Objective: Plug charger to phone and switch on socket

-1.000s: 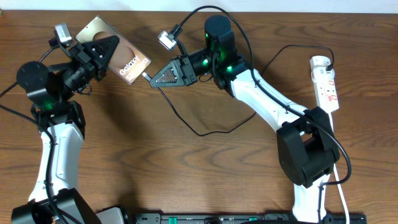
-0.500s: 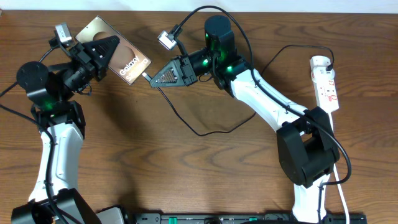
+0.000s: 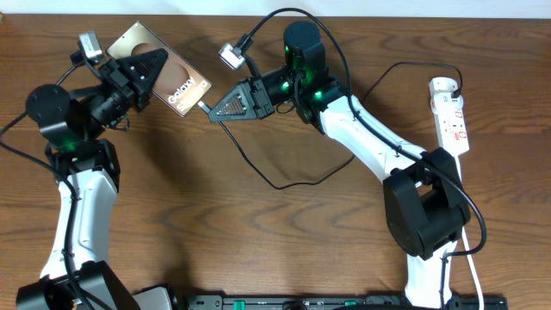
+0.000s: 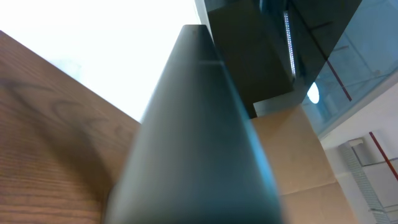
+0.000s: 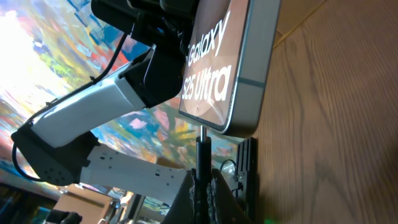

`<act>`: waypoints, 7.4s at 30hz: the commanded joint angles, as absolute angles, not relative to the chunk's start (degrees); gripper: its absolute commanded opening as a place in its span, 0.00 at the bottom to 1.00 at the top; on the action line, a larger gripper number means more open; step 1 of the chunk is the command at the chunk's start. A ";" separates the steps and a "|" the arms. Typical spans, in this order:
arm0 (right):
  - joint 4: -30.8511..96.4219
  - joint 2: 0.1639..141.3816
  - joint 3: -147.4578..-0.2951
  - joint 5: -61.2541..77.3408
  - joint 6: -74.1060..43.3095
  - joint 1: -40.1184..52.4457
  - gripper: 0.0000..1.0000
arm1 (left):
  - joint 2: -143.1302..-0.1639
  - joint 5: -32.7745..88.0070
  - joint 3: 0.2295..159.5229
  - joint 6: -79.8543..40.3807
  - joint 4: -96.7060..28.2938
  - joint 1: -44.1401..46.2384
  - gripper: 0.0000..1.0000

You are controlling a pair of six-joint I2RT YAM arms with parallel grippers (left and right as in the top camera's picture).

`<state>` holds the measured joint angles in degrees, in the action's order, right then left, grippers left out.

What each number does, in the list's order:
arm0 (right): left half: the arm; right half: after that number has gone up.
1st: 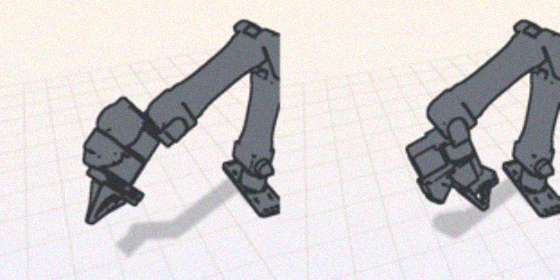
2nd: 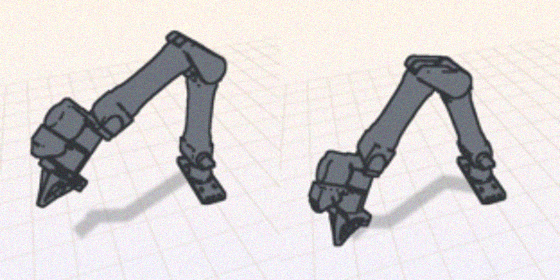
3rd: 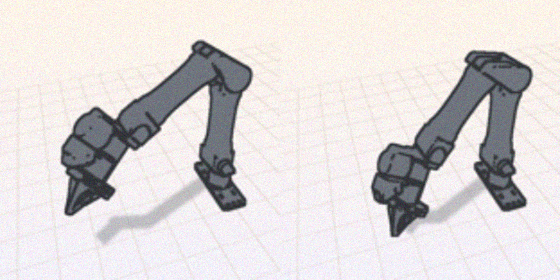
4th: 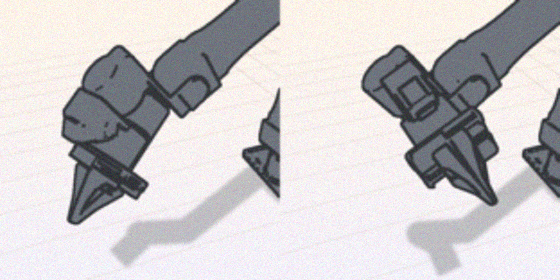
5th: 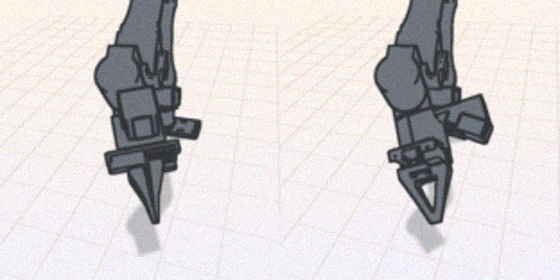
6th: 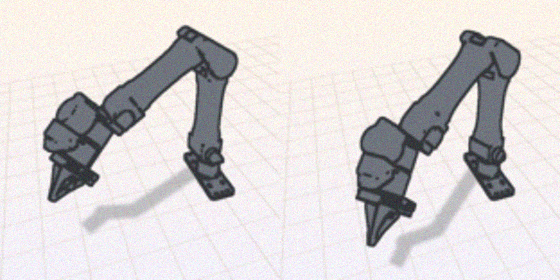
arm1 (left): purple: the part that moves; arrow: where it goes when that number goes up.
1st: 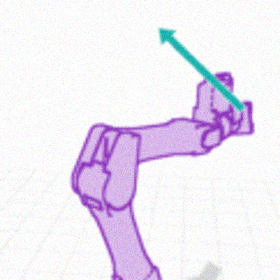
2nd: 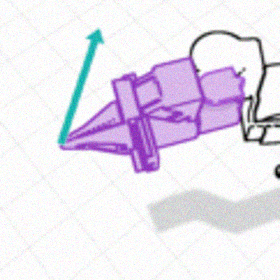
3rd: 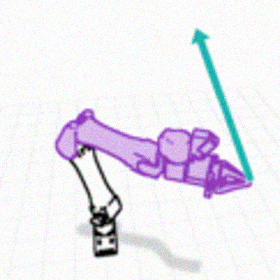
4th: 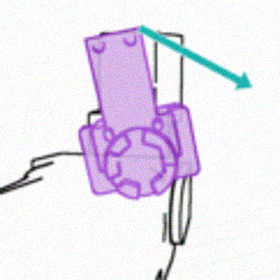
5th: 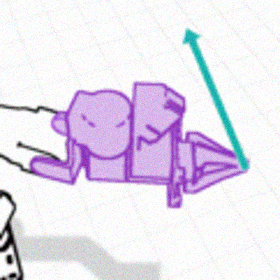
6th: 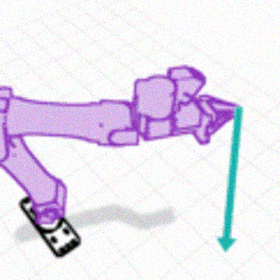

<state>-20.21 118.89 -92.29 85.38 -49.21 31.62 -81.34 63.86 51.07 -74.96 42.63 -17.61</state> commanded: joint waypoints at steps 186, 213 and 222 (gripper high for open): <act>53.87 118.93 -93.32 26.94 -18.52 27.09 0.98 | -98.52 52.86 32.84 -15.70 -8.01 -17.54 0.33; 54.28 118.93 -93.32 27.33 -18.11 27.09 0.98 | -98.48 30.28 32.84 -23.29 -22.24 -17.54 0.81; 54.63 118.93 -93.32 27.33 -17.69 27.09 0.98 | -98.48 23.46 32.84 -28.88 -25.17 -17.54 0.81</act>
